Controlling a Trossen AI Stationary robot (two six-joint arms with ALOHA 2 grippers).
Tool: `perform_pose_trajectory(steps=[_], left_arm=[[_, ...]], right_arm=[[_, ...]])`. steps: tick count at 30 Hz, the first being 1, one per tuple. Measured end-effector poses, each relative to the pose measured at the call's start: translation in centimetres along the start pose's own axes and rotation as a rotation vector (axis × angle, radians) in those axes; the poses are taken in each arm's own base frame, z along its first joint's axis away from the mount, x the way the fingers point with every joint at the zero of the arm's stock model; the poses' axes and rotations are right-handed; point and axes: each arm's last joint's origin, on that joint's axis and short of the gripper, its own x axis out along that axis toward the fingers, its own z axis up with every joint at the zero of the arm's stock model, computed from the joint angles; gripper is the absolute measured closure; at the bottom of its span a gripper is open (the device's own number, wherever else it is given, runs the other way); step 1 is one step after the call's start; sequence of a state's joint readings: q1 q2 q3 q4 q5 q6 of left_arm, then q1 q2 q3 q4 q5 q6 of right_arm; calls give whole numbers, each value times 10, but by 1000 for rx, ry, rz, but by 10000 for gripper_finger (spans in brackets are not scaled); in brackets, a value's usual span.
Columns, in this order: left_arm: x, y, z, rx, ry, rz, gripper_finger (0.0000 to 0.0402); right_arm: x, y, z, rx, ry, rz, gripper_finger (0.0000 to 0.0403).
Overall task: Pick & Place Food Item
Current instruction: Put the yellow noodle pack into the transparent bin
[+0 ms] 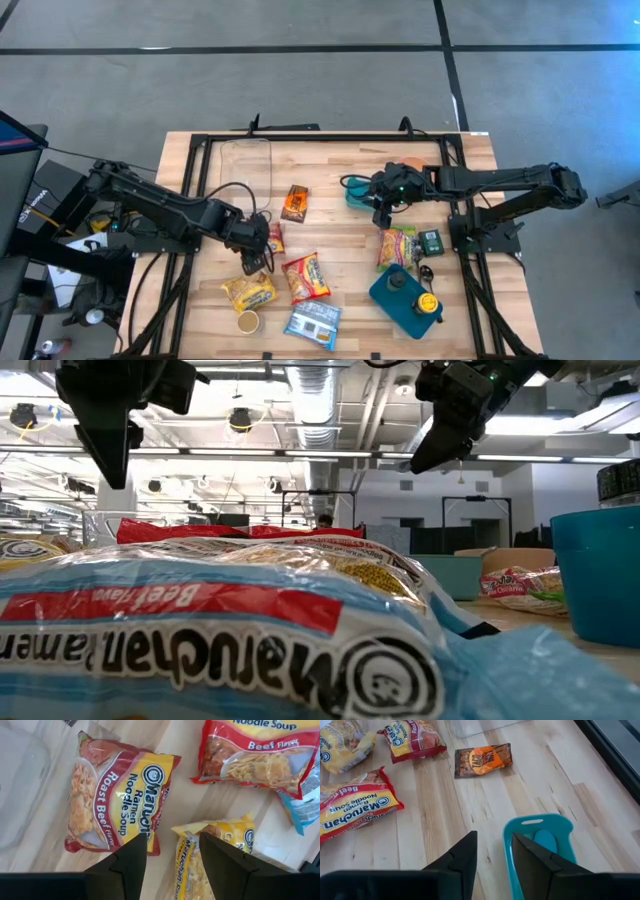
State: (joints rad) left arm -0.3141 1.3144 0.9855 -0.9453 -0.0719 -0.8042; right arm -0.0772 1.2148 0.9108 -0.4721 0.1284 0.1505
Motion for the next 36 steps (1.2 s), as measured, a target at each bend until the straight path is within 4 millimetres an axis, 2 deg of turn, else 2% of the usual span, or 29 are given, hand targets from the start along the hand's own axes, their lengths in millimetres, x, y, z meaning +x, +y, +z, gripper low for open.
perform_pose_trajectory(steps=[3,10,16,20,26,36], left_arm=[[1,0,0,-18,-4,-5,224],[37,6,-16,-38,93,-127,224],[56,13,-25,-49,95,-148,224],[67,14,-28,-48,69,-222,224],[73,16,-30,-47,55,-239,224],[71,13,-27,-62,29,-278,224]], right_arm=[[0,0,0,0,0,0,288],[0,0,0,-1,2,1,288],[0,0,0,7,2,2,288],[0,0,0,7,2,2,288],[0,0,0,7,3,2,288],[0,0,0,7,3,2,288]])
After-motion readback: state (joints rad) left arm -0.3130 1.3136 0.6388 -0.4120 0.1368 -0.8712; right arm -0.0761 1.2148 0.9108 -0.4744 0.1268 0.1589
